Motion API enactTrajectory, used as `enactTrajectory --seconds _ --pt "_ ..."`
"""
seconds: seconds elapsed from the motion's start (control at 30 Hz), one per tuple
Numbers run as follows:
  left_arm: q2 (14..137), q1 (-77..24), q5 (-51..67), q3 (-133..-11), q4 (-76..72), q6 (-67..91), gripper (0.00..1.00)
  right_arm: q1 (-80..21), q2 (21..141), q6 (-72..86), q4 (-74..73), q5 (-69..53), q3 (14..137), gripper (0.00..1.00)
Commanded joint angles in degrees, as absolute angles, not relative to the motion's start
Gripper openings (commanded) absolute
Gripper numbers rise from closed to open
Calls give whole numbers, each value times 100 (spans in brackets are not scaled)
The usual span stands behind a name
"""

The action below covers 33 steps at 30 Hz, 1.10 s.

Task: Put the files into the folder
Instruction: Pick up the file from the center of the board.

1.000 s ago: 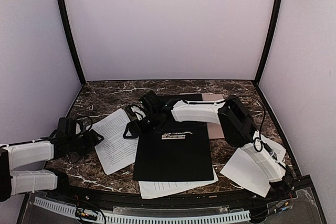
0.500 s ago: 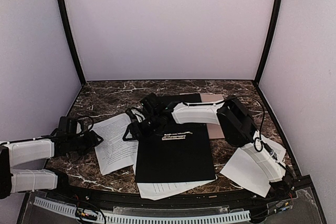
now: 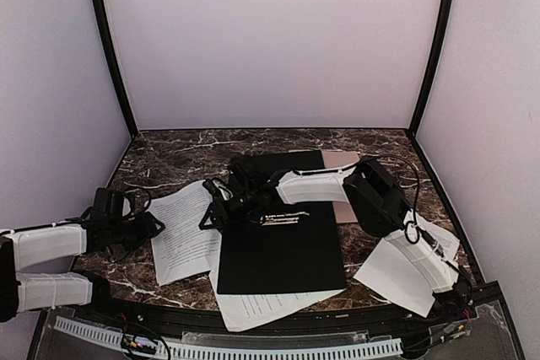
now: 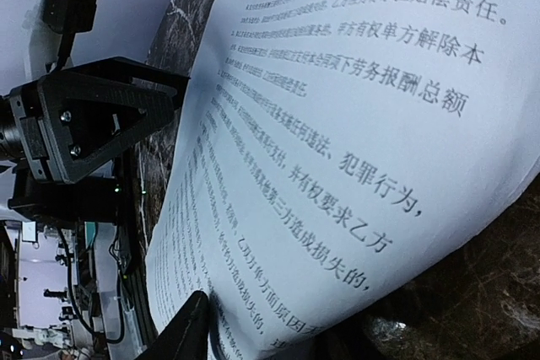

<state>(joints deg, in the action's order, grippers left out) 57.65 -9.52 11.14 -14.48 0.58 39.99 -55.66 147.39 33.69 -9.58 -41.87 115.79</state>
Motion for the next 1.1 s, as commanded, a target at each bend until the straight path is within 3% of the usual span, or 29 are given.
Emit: enactTrajectory --seconds 0.0,0.23,0.4,0.7,0.9,1.07 --pt "5832 -958 1164 -1309 810 3838 58 -5578 14967 3652 -577 -4475 11510 38" --pt "5738 -958 1076 -1492 1024 3607 58 -5517 14856 3784 -294 -4567 11426 20" --pt "5567 -959 1025 -1460 1046 3651 58 -5435 14645 3779 -215 -4544 11313 0" --pt "4898 -964 755 -1683 1317 3750 59 -5303 14320 4161 515 -4821 11067 0" --pt "4440 -961 580 -2075 1548 3748 76 -5194 14121 4515 1163 -5010 10841 0" --pt "4496 -960 704 -2366 1603 3709 82 -5143 14075 4833 1621 -5184 10795 0"
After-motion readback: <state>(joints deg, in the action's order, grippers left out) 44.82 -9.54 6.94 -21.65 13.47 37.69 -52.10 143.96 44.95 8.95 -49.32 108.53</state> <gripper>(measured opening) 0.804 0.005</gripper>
